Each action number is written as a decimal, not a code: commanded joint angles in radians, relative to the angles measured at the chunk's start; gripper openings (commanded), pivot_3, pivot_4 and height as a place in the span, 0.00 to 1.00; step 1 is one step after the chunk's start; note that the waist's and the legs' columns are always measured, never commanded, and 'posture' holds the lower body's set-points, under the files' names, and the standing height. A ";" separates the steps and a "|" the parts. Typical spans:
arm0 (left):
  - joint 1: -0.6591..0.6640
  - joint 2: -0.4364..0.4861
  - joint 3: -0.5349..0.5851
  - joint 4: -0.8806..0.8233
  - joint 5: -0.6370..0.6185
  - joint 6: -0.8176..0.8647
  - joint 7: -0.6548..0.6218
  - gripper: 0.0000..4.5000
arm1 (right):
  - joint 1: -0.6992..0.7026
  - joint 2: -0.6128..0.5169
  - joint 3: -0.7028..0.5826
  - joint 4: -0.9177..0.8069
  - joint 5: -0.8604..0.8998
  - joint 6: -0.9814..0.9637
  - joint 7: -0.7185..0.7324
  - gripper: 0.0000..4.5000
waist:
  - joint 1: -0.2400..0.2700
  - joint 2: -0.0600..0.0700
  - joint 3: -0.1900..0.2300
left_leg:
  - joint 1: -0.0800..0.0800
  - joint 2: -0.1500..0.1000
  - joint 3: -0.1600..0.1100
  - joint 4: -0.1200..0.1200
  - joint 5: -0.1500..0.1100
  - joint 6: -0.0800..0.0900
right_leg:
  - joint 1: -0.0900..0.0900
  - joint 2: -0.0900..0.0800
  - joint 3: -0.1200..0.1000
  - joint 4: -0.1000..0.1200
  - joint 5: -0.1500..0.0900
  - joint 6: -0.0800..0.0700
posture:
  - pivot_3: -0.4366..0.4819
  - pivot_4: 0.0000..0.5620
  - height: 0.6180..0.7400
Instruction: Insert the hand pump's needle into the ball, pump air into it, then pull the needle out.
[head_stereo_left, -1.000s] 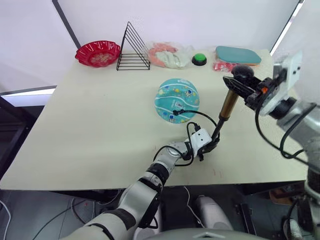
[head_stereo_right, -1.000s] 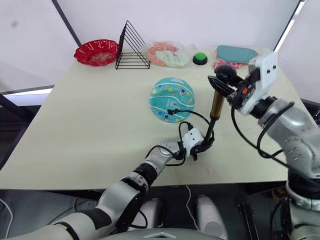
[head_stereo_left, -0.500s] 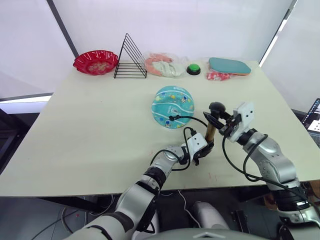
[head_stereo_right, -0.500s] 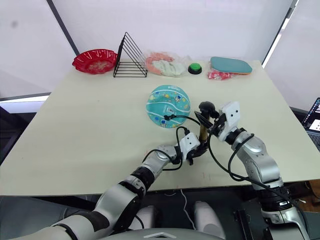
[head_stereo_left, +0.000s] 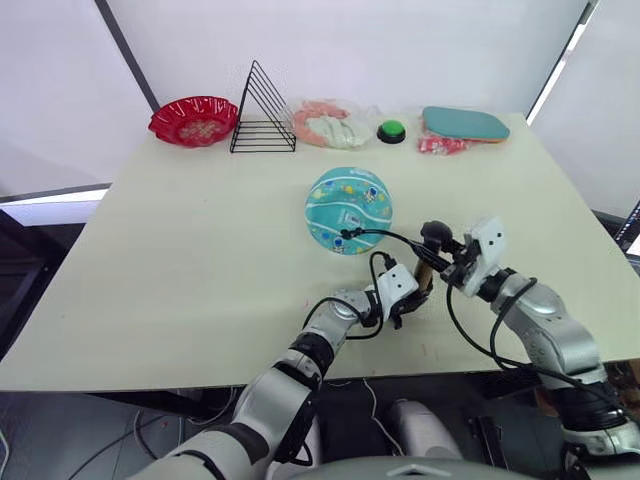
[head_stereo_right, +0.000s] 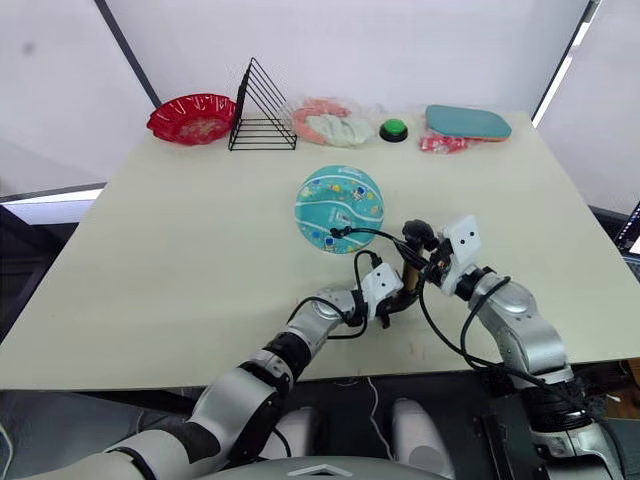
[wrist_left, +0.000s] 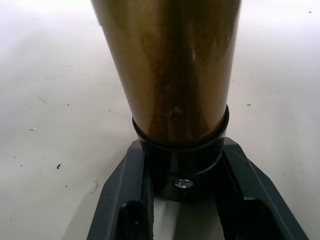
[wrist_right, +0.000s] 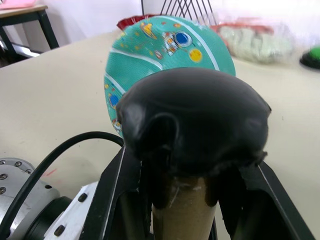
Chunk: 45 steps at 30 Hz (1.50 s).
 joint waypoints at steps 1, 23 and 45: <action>0.027 0.008 -0.021 0.046 0.027 0.026 -0.009 0.24 | -0.093 -0.062 -0.136 -0.162 0.077 0.127 -0.062 0.25 | 0.003 0.004 0.004 | -0.005 -0.001 0.000 0.001 0.000 0.000 | -0.005 0.000 0.001 0.000 0.003 0.005 | 0.48 0.27 1.00; 0.049 0.006 -0.033 0.032 0.027 0.025 -0.014 0.24 | -0.100 -0.122 -0.067 -0.081 0.106 0.221 -0.043 0.25 | 0.013 0.010 0.011 | -0.025 -0.005 0.000 0.012 -0.003 0.006 | -0.019 0.003 0.001 0.001 0.007 0.009 | 0.48 0.27 1.00; 0.059 0.018 -0.032 0.014 0.024 0.038 -0.010 0.24 | -0.060 -0.049 -0.070 -0.076 0.049 0.118 0.023 0.25 | -0.007 0.002 -0.001 | -0.003 0.002 0.007 0.007 -0.006 0.010 | -0.004 0.004 0.006 0.001 0.003 0.003 | 0.48 0.27 1.00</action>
